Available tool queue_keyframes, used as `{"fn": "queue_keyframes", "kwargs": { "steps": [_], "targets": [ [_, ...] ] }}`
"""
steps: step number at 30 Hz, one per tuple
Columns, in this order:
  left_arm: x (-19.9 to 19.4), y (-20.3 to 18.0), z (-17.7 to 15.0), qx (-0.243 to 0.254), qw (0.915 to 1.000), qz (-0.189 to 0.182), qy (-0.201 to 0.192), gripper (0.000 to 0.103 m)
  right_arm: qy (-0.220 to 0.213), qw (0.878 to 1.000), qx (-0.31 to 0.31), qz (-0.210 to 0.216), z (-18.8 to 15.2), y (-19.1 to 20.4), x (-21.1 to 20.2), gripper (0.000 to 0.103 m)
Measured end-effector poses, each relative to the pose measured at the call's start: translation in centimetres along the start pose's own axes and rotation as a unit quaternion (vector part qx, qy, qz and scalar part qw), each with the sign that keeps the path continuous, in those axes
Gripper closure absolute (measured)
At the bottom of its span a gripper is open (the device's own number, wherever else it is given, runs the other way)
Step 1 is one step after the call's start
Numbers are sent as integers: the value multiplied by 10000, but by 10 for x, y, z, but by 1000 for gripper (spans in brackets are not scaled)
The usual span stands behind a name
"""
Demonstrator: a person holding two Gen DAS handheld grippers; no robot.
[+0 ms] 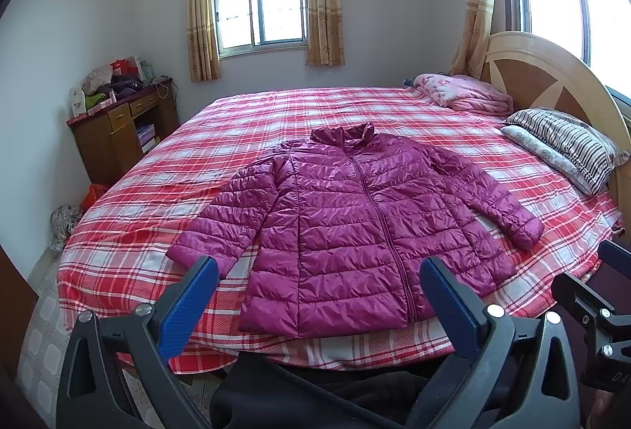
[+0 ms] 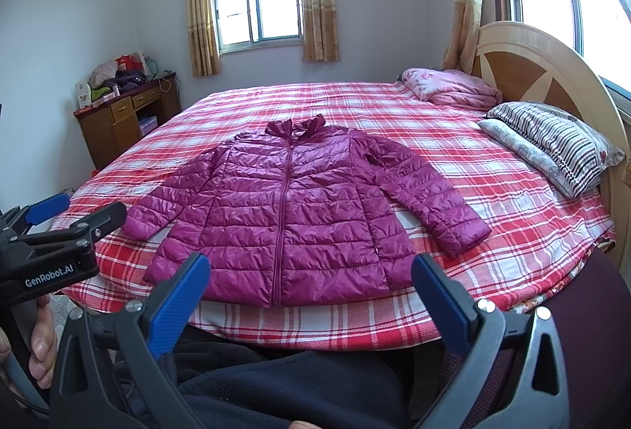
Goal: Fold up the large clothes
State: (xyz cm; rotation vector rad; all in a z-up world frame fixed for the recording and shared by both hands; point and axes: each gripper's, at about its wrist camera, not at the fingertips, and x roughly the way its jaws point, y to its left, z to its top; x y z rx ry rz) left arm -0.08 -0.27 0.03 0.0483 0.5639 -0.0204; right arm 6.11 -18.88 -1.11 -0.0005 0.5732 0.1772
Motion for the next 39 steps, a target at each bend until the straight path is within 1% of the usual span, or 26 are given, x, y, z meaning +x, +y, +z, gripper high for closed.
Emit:
{"fn": "queue_keyframes", "kwargs": {
  "steps": [5, 8, 16, 27, 29, 32, 35, 36, 37, 39],
  "targets": [
    [-1, 0, 0, -51, 10000, -30, -73, 1, 16, 10000, 5, -1, 0, 1, 0, 0],
    [-1, 0, 0, -10, 10000, -10, -13, 1, 20, 10000, 6, -2, 0, 1, 0, 0],
    [-1, 0, -1, -39, 10000, -19, -55, 1, 16, 10000, 16, 2, -1, 1, 1, 0],
    [3, 2, 0, -46, 10000, -37, 35, 1, 29, 10000, 34, 8, -3, 1, 2, 0],
    [5, 3, 0, -74, 9998, -149, 78, 1, 4, 10000, 48, 7, -4, -1, 4, 0],
    [13, 4, 0, -27, 9996, -225, 144, 1, 12, 9999, 48, 93, -5, -5, 11, 0],
    [35, 6, -1, -125, 9990, -290, 328, 1, 26, 9995, 91, 310, -5, -15, 23, 0],
    [44, 8, -1, -179, 9986, -309, 397, 1, 59, 9995, 120, 291, -4, -19, 28, 0],
    [51, 8, -1, -238, 9987, -335, 301, 1, 59, 9995, 154, 255, -5, -24, 34, 0],
    [69, 10, -1, -277, 9981, -379, 390, 1, 88, 9995, 269, 128, -7, -38, 50, 0]
  ]
}}
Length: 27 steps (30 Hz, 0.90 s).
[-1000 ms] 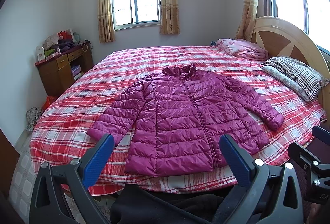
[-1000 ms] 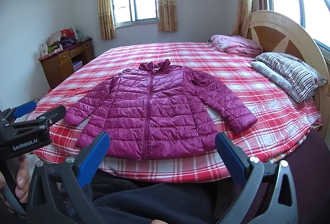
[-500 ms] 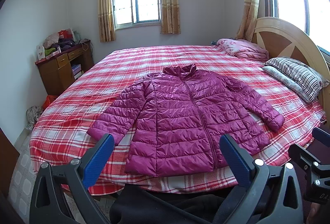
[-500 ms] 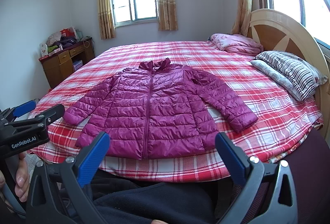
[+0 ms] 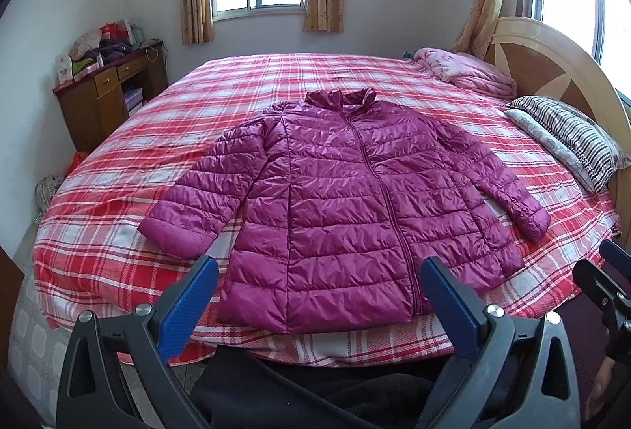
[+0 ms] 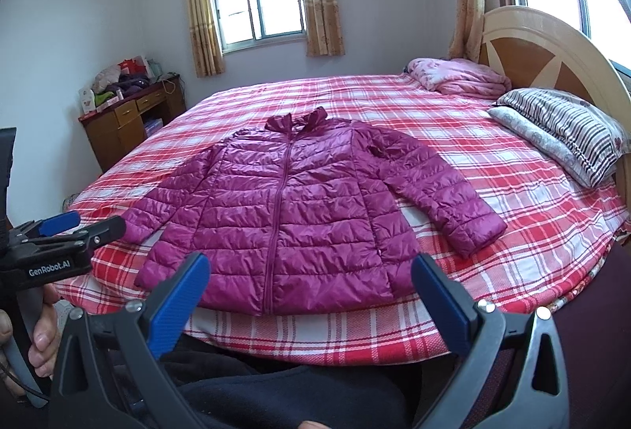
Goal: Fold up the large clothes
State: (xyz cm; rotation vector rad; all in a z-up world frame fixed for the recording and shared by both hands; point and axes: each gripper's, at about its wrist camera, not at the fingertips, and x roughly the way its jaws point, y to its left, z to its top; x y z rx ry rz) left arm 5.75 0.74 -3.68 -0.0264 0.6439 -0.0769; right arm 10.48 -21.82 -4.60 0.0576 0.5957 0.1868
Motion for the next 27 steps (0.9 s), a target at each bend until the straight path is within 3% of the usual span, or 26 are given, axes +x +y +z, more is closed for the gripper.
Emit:
{"fn": "queue_keyframes", "kwargs": {
  "steps": [4, 6, 11, 19, 24, 27],
  "targets": [
    [34, 6, 10, -149, 9999, -32, -10, 1, 273, 9985, 405, -255, 0, -42, 37, 0],
    [52, 10, 15, -193, 9996, 59, 194, 1, 382, 9968, 646, -290, -1, -63, 53, 0],
    [92, 13, 31, -62, 9997, 227, 0, 1, 603, 9883, 1209, -710, -3, -125, 87, 4],
    [175, 3, 63, 156, 9977, 592, -302, 1, 891, 9626, 2271, -1181, -6, -225, 128, 18],
    [219, 10, 67, 248, 9949, 960, -166, 1, 935, 9518, 2601, -1329, -6, -259, 143, 22],
    [243, 15, 62, 301, 9928, 1154, 100, 1, 896, 9553, 2513, -1272, -2, -261, 155, 26]
  ]
}}
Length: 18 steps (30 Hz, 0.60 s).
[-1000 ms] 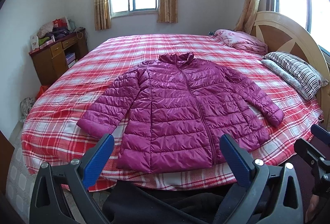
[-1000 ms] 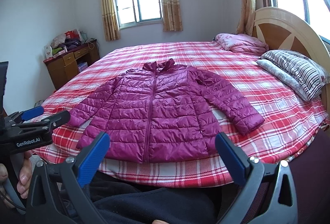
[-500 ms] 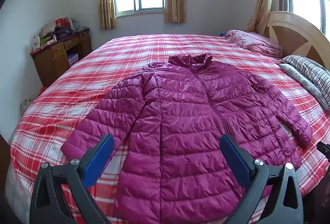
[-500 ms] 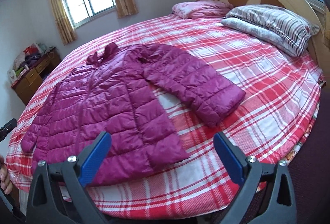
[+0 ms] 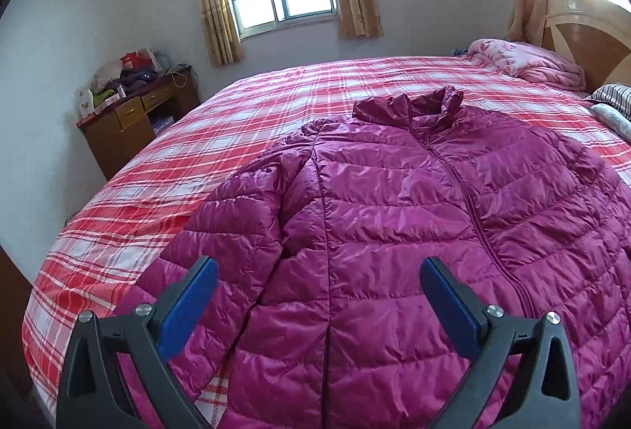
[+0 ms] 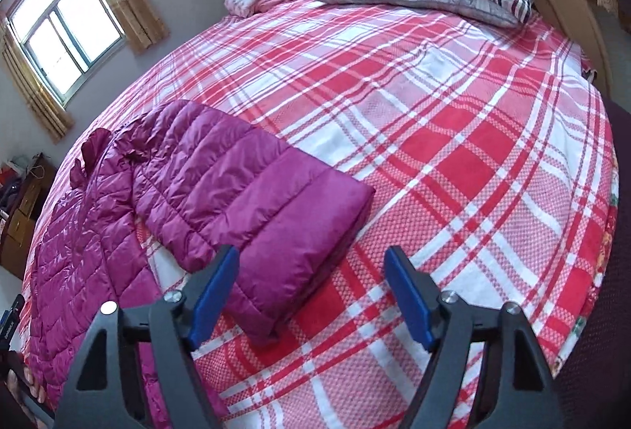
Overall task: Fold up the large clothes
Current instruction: 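Lower the right gripper onto the jacket sleeve cuff and close it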
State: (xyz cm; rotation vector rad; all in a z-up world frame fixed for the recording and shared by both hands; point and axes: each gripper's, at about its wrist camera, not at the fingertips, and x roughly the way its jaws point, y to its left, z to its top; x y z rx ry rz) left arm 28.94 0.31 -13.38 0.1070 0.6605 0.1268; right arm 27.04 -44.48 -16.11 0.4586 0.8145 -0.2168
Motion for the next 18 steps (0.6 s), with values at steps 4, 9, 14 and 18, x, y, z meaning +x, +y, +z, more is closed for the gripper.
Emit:
{"fn": "queue_keyframes", "kwargs": {
  "steps": [4, 9, 14, 18],
  "targets": [
    [24, 0, -7, -66, 9995, 87, 281, 1, 166, 9998, -126, -32, 6, 11, 20, 36],
    [41, 0, -16, -186, 9985, 70, 511, 1, 409, 9984, -383, 73, 6, 20, 38, 74],
    [36, 9, -16, -288, 9986, 3, 432, 1, 157, 9988, -449, -121, 17, 14, 25, 89],
    [28, 20, -11, -429, 9984, -13, 368, 1, -215, 9965, -709, -397, 34, 19, 10, 90]
  ]
}}
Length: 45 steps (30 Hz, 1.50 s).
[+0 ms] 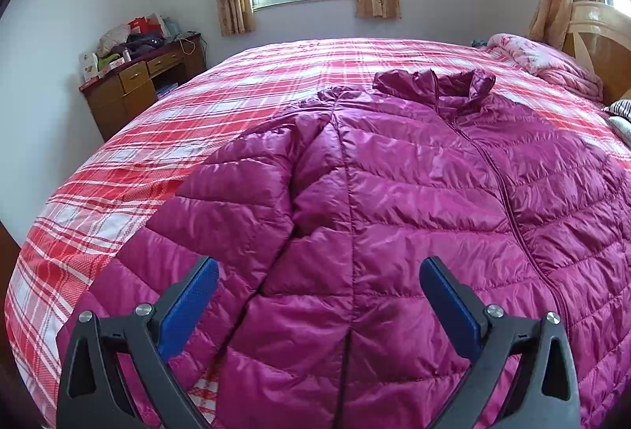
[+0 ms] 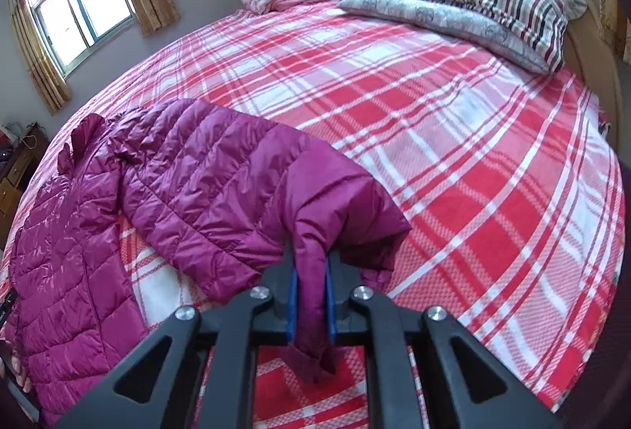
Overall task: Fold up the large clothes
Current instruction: 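Lower the right gripper onto the jacket sleeve cuff and close it, then lift the held sleeve and carry it across the jacket front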
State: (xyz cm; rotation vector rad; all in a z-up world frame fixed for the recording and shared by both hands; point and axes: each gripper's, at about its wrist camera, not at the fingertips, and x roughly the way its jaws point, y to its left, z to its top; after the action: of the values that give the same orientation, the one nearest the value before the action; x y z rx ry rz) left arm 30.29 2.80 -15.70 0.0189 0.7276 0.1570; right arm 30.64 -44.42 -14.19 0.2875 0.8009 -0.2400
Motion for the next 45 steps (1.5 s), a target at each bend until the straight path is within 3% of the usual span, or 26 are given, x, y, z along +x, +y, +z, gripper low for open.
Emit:
{"fn": "queue_keyframes", "kwargs": {
  "steps": [10, 20, 31, 45],
  "targets": [
    [-17, 16, 5, -195, 9996, -153, -132, 1, -1285, 9843, -1076, -545, 53, 56, -57, 91],
    [-19, 30, 8, -330, 9993, -122, -161, 1, -2258, 9497, -2169, -48, 63, 144, -106, 91],
    [-18, 46, 11, -375, 9991, -36, -176, 1, -2459, 9118, -3224, 648, 33, 238, -116, 91],
    [-12, 65, 11, -415, 9989, 164, -138, 1, -2089, 8891, -3862, 1295, -3, 324, -73, 91]
  ]
}}
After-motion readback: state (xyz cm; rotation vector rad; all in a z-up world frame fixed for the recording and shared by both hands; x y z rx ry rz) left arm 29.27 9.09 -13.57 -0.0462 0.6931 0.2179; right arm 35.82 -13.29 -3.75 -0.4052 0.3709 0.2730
